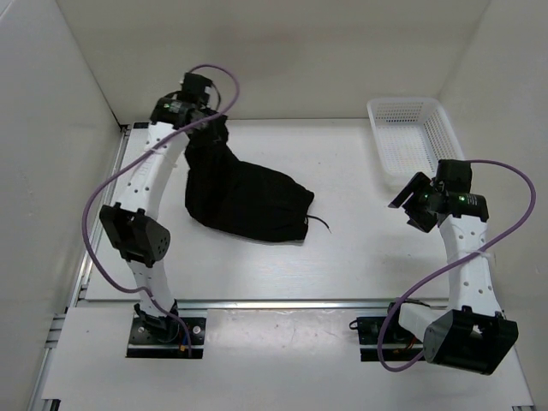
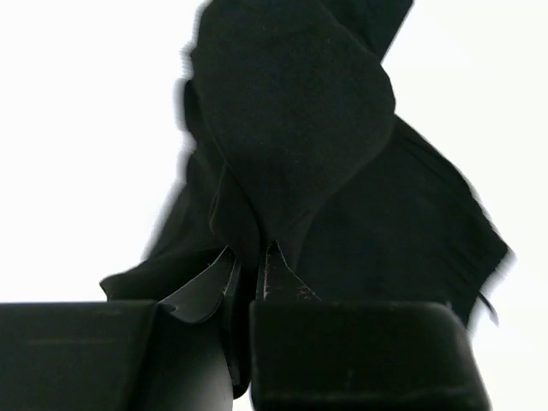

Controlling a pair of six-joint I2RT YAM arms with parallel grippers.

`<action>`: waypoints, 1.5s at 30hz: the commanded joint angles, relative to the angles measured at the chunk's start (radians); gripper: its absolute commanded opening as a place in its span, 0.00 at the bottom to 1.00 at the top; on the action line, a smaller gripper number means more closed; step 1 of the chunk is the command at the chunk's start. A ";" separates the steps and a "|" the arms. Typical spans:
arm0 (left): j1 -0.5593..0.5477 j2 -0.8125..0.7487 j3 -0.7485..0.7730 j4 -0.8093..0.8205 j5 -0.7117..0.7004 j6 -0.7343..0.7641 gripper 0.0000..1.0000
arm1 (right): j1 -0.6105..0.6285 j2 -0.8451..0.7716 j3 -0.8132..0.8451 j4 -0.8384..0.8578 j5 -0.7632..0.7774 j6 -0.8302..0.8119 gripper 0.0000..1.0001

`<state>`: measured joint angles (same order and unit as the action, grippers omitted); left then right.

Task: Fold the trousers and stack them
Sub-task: Fold the trousers

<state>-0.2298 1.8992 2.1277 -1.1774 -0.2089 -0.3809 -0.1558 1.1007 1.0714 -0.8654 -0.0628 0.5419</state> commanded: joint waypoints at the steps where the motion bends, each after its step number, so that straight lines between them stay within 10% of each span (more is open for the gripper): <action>1: -0.123 -0.048 0.012 -0.045 -0.064 -0.105 0.10 | -0.002 -0.038 0.021 0.005 -0.017 -0.017 0.73; 13: -0.526 0.021 -0.006 0.004 -0.052 -0.283 0.15 | -0.002 -0.074 0.001 -0.014 -0.005 -0.017 0.73; 15: -0.569 0.053 -0.028 0.028 -0.002 -0.283 0.44 | -0.002 -0.075 0.001 -0.014 0.004 -0.017 0.73; 17: -0.617 0.081 -0.028 0.016 0.031 -0.274 0.93 | -0.002 -0.075 -0.008 -0.014 0.004 -0.017 0.73; 18: -0.626 0.105 -0.011 -0.032 0.004 -0.274 1.00 | -0.002 -0.075 -0.008 -0.014 0.004 -0.017 0.73; 25: -0.565 -0.001 0.112 -0.076 -0.076 -0.208 0.94 | 0.008 -0.075 0.001 -0.014 -0.029 -0.037 0.68; 32: -0.271 -0.173 -0.332 0.065 0.026 -0.096 0.78 | 0.275 -0.062 0.051 0.109 -0.014 -0.049 0.57; 38: -0.152 -0.146 -0.590 0.249 0.134 -0.084 0.37 | 0.617 0.200 0.084 0.238 0.041 0.024 0.07; 45: -0.140 -0.011 -0.706 0.318 0.134 -0.096 0.18 | 0.763 0.525 0.116 0.358 0.050 0.035 0.00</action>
<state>-0.3660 1.8935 1.4376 -0.9268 -0.1005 -0.4789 0.5945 1.5520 1.1423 -0.5766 -0.0360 0.5682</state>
